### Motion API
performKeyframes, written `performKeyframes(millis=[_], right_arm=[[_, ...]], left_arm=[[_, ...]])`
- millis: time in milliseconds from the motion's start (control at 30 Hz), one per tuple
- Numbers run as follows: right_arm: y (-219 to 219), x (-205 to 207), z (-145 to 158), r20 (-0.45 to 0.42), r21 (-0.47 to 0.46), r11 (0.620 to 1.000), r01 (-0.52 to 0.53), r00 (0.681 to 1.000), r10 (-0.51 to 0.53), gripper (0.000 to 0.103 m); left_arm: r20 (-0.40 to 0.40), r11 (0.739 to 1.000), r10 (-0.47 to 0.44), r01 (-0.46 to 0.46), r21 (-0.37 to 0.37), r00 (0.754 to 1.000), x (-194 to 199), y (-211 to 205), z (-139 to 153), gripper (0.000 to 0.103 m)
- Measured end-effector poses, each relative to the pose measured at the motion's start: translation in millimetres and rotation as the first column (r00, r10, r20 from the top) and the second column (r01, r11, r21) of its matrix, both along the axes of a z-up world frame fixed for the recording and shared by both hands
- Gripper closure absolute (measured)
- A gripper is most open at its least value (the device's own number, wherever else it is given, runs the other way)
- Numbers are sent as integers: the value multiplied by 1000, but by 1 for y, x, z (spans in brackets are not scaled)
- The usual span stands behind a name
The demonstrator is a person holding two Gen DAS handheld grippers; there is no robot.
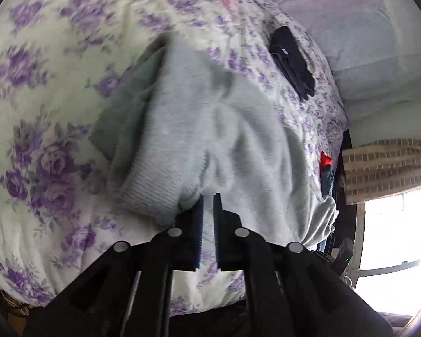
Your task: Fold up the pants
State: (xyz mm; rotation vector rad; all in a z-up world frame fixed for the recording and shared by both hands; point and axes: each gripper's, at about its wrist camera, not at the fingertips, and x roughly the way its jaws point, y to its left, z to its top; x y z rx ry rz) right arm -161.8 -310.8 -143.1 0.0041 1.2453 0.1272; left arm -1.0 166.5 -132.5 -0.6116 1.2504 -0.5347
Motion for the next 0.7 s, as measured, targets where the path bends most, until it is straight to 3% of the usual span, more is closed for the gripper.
performKeyframes(millis=[133, 167, 233, 333, 367, 433, 500, 567, 700], right_arm=[[0, -4, 32, 62, 38, 998, 47, 997, -50, 89], [0, -6, 43, 96, 64, 996, 67, 993, -73, 89], [-1, -7, 60, 141, 106, 989, 101, 983, -116, 87], [-5, -1, 56, 129, 141, 975, 174, 973, -192, 85], [-6, 1, 46, 93, 131, 970, 206, 971, -219, 82], [-14, 7, 12, -7, 85, 967, 239, 971, -240, 75], [-12, -2, -2, 22, 78, 976, 202, 979, -204, 75], [-11, -8, 8, 33, 86, 977, 193, 980, -196, 75], [-51, -40, 53, 129, 307, 917, 254, 944, -304, 62]], left_arm=[[179, 997, -53, 41, 70, 982, -5, -17, 44, 42], [196, 995, -79, 64, 83, 977, -5, -26, 46, 39], [180, 985, -131, 108, 133, 975, 1, -40, 33, 39], [132, 968, -114, 80, 236, 985, 11, -43, -2, 45], [125, 969, -96, 64, 239, 988, 14, -42, -9, 51], [145, 974, -85, 51, 223, 986, 14, -39, -10, 52], [143, 974, -83, 50, 223, 986, 13, -39, -10, 52], [132, 971, -84, 51, 234, 988, 13, -41, -8, 52], [92, 980, -12, -7, 200, 996, 12, -38, 2, 52]])
